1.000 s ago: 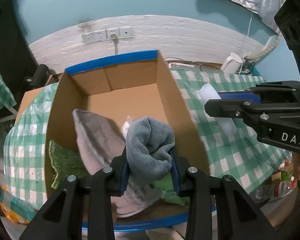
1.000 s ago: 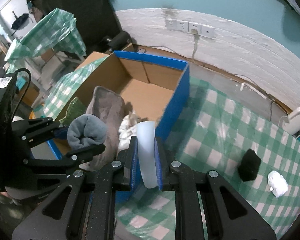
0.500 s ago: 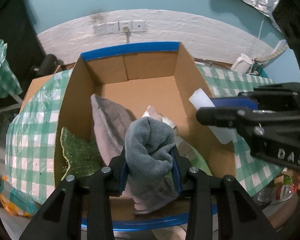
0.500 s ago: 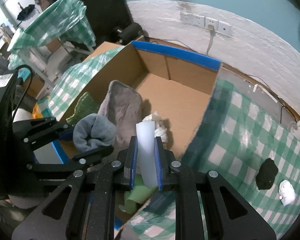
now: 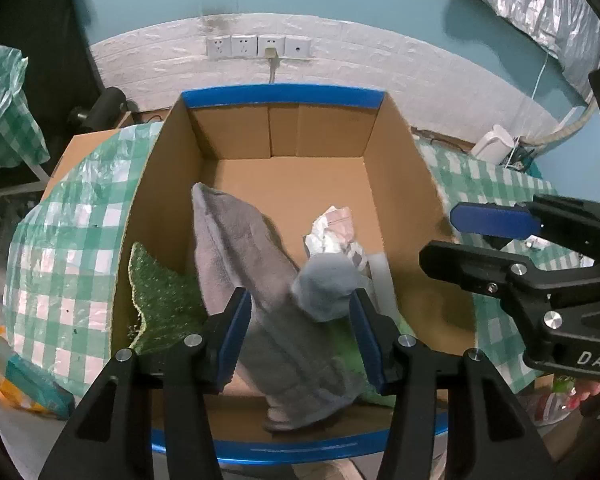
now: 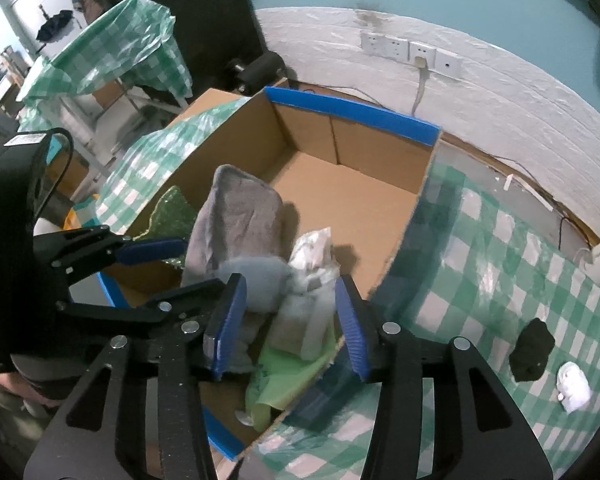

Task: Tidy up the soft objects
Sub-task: 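Open both tools to drop the sock and foam tube into the box, then move both tools back over the table toward the black sock and white bundle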

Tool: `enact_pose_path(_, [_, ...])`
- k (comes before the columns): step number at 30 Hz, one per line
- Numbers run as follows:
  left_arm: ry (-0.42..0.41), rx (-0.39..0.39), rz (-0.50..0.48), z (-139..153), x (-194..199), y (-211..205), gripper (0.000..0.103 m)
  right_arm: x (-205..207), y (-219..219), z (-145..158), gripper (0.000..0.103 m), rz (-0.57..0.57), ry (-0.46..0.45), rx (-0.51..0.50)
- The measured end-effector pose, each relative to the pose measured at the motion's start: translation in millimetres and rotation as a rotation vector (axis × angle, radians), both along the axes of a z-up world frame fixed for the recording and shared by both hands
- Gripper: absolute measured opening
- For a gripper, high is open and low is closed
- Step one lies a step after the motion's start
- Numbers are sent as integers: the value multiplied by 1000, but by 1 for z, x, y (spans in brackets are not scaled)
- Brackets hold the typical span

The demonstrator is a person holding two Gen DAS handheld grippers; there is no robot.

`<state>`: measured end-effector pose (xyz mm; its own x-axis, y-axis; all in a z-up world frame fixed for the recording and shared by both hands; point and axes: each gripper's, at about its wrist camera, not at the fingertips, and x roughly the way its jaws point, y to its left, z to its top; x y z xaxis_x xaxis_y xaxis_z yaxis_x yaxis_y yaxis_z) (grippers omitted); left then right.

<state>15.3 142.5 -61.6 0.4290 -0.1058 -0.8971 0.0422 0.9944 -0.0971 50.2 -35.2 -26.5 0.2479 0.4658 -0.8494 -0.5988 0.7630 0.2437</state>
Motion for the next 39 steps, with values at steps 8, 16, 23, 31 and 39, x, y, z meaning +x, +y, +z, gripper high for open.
enact_pose_path(8, [-22,-3,-28,5,-1,-13,54,-1,-23,2,50,-33,-20,0])
enact_pose_path(16, [-43,16,-73,9,-2,-33,54,-3,-51,1,52,-81,-39,-14])
enact_pose_path(23, [-52,16,-96,11,-1,-48,54,-3,-76,-3,52,-120,-34,-12])
enact_pose_path(31, [-59,18,-119,13,2,-65,54,-4,-100,0,52,-162,-41,-3])
enact_pose_path(39, [-61,31,-152,13,6,-88,54,-6,-128,-1,55,-200,-48,-6])
